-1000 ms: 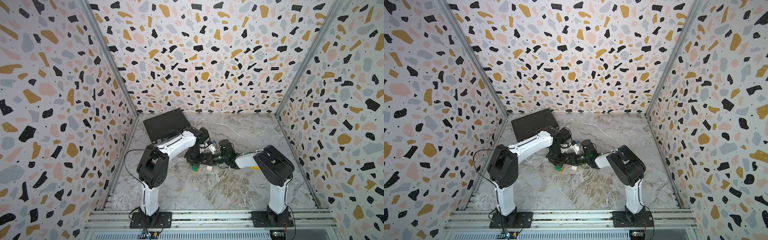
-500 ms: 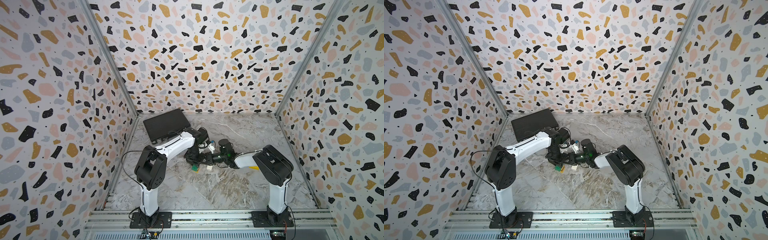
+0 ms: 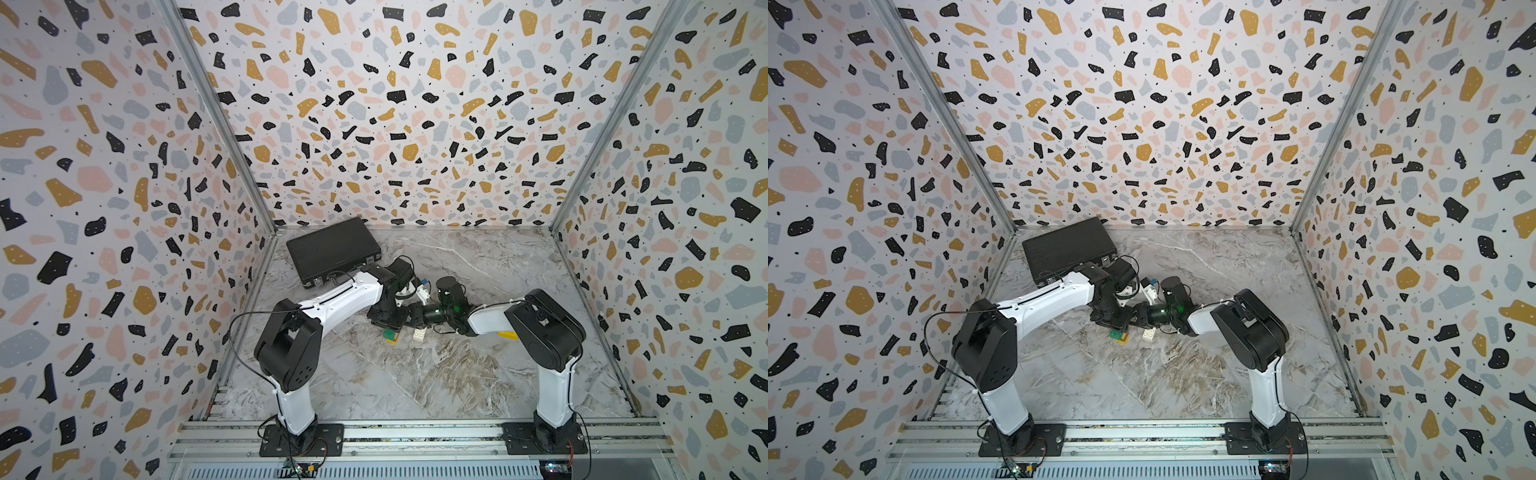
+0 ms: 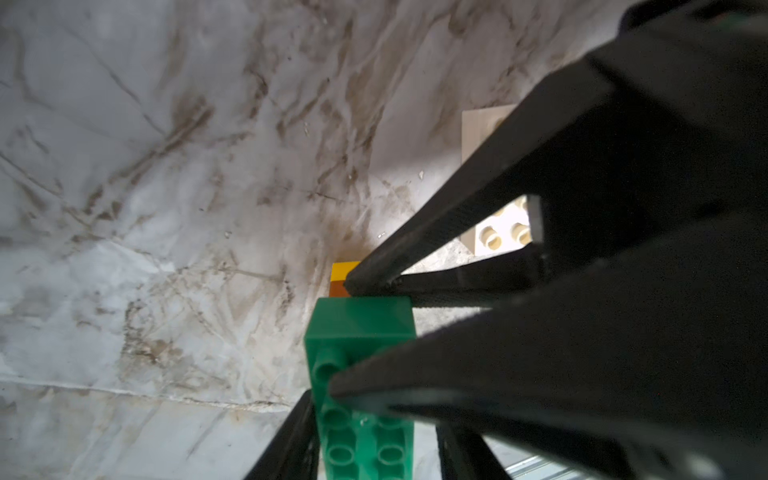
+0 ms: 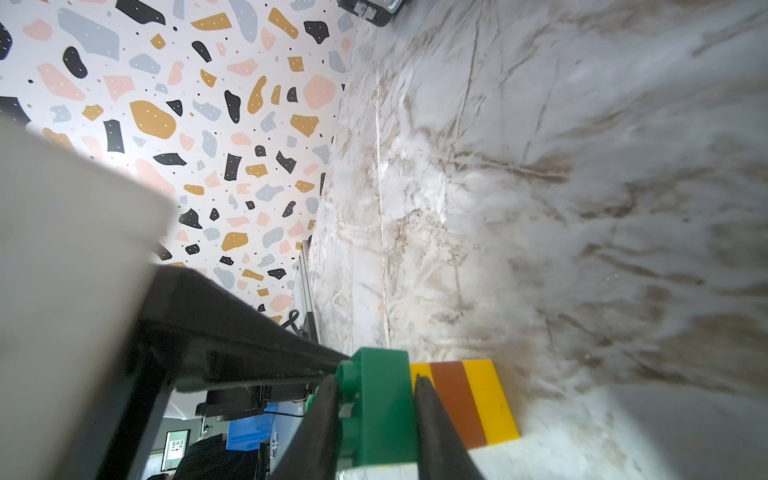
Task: Assemble an ice cream with lego
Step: Assemble the lego brick with the lego brick.
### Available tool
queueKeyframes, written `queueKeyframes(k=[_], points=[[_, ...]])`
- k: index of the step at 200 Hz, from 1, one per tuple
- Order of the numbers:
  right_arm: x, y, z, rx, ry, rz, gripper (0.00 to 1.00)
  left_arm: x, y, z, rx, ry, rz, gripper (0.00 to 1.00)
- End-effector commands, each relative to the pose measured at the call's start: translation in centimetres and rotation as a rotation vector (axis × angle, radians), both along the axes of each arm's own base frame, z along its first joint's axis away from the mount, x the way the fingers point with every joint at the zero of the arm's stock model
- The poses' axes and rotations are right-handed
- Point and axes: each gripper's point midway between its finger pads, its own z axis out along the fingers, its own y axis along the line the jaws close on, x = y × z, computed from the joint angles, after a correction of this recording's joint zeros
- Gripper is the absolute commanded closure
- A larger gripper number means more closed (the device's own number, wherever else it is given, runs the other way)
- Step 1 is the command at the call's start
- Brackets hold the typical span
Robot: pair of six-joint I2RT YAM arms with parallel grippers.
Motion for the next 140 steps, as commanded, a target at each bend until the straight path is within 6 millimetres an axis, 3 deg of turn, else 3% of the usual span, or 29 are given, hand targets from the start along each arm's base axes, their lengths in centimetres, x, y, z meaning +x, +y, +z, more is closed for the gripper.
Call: queueKeyframes(k=[1, 25, 65, 140], points=[[-0.8, -0.2, -2.9, -0.081, 0.046, -0.005, 0.80, 1.3, -1.0, 1.7, -0.074, -0.103, 0.026, 0.52], [-0.7, -0.3, -2.9, -0.079, 0.038, -0.010, 0.80, 1.0, -0.4, 2.8, -0.094, -0.144, 0.049, 0.48], [-1.0, -1.0, -3.2, -0.044, 0.028, -0.058, 0.81, 0.5, 0.7, 3.5, -0.130, -0.191, 0.144, 0.50], [-1.6, -1.8, -4.8, -0.051, 0.006, -0.080, 0.83, -0.5, 2.0, 0.2, -0.107, -0.164, 0.256, 0.60]])
